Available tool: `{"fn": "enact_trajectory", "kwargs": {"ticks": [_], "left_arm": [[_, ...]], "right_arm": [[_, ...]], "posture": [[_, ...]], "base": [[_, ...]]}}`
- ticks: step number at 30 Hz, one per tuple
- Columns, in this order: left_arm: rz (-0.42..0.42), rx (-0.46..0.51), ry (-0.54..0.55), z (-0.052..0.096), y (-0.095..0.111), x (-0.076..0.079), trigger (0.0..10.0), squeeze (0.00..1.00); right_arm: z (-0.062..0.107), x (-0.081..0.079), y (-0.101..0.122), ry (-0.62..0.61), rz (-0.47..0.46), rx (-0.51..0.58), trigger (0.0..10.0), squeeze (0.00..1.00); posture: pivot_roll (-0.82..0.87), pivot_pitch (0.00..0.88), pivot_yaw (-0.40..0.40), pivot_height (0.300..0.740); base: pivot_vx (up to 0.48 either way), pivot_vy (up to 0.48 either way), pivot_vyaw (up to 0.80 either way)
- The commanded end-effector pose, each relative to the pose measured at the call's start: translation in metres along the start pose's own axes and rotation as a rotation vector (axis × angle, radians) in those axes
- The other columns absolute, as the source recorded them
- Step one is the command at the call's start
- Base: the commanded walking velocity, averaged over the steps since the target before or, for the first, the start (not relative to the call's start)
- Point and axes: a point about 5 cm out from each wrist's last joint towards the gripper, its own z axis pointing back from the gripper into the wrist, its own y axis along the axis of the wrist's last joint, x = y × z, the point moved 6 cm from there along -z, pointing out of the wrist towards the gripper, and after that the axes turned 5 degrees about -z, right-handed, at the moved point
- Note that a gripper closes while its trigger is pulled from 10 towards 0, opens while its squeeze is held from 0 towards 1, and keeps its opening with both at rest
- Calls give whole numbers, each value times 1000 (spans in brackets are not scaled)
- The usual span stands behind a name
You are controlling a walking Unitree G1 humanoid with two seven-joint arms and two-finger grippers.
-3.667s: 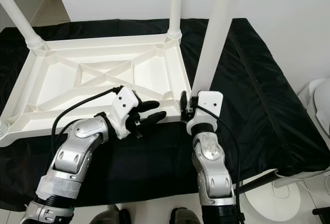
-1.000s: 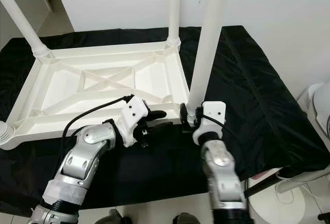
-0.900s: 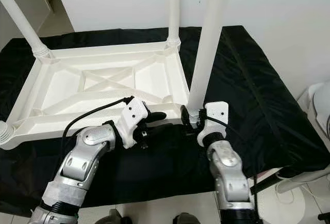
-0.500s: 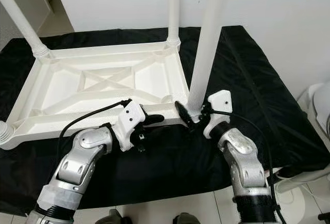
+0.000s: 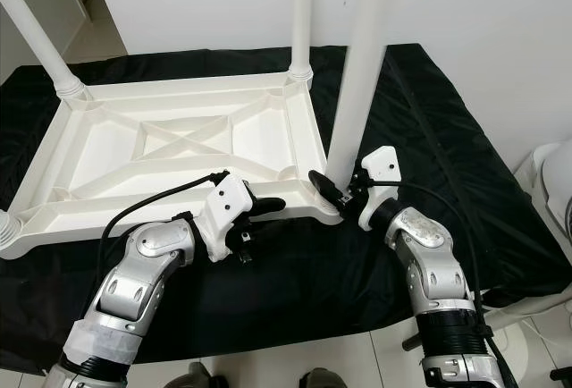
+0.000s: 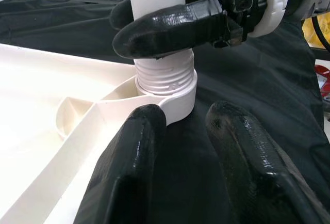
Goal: Building children table
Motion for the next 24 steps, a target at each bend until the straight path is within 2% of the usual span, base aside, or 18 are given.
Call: {"fn": "enact_trajectory", "kwargs": {"ticks": [1, 4, 5, 7, 8, 11, 16, 18, 19, 21, 24], "left_arm": [[4, -12, 82, 2, -3, -7, 10000, 0], [3, -13, 81, 2, -3, -7, 10000, 0], [4, -13, 80, 2, -3, -7, 10000, 0], [5, -9, 80, 0, -2, -7, 10000, 0], [5, -9, 80, 0, -2, -7, 10000, 0], [7, -8, 81, -1, -2, -7, 10000, 0], [9, -9, 83, -1, -3, -7, 10000, 0], [11, -10, 81, -1, -3, -6, 10000, 0], [11, -10, 81, -1, -3, -6, 10000, 0], [13, -9, 79, -1, -3, -5, 10000, 0], [14, -9, 78, -1, -3, -5, 10000, 0]], "right_arm": [[3, -7, -20, 28, -39, -62, 0, 0], [4, -6, -22, 21, -38, -67, 0, 0], [5, -5, -22, 10, -31, -67, 10000, 0], [4, 3, -16, -79, -27, -38, 10000, 0], [4, 3, -16, -79, -27, -38, 10000, 0], [1, 14, -9, -260, -40, 2, 10000, 0], [0, 13, -6, -346, -68, 23, 10000, 0], [2, 11, -7, -489, -125, 37, 10000, 0], [2, 11, -7, -489, -125, 37, 10000, 0], [5, 8, -7, -605, -129, 47, 10000, 0], [5, 5, -7, -644, -127, 48, 10000, 0]], "posture": [[-129, 51, 53, 740], [-136, 54, 56, 740], [-139, 55, 57, 740], [-143, 55, 57, 740], [-143, 55, 57, 740], [-144, 55, 53, 740], [-143, 54, 52, 740], [-145, 51, 52, 740], [-145, 51, 52, 740], [-149, 51, 52, 740], [-151, 50, 52, 740]], "base": [[0, 0, 0], [0, 0, 0], [0, 0, 0], [0, 0, 0], [0, 0, 0], [0, 0, 0], [0, 0, 0], [0, 0, 0], [0, 0, 0], [0, 0, 0], [0, 0, 0]]}}
